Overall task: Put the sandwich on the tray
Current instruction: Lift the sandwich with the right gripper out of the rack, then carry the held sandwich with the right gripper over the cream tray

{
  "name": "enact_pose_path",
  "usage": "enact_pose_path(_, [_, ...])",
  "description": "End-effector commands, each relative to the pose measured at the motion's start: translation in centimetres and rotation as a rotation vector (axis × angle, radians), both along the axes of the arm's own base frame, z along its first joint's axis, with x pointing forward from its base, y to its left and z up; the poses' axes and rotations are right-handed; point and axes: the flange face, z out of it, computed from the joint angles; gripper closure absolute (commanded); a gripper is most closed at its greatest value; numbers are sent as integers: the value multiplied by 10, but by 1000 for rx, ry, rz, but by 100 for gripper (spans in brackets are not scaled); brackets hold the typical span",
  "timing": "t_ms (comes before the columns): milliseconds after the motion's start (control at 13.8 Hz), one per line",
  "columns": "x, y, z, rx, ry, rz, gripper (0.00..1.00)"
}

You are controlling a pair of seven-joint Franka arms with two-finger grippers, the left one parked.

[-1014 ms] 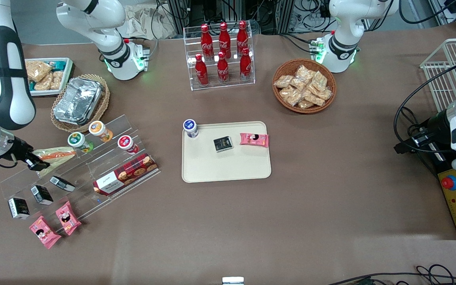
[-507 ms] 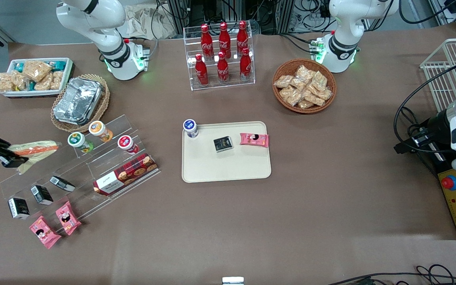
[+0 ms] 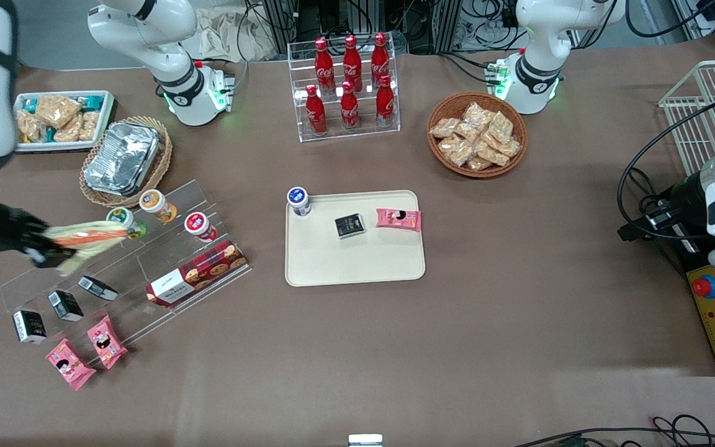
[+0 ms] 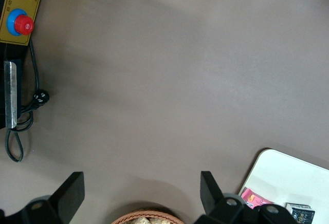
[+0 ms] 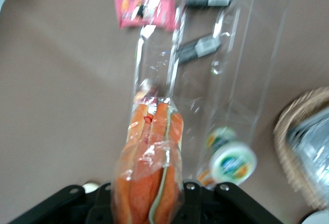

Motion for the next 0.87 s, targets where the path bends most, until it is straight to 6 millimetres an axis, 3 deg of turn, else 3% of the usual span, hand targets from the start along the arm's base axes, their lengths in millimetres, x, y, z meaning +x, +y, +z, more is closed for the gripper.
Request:
enact_pose_path(0, [8,77,-13,7,48,-114,100])
enact_pose_path(217, [15,160,-38,-20,25,-219,100])
enact_pose_path(507, [9,273,-105,-97,-9,-282,100])
enact_pose_path(797, [-10,354,-161,-90,-35,-307,100])
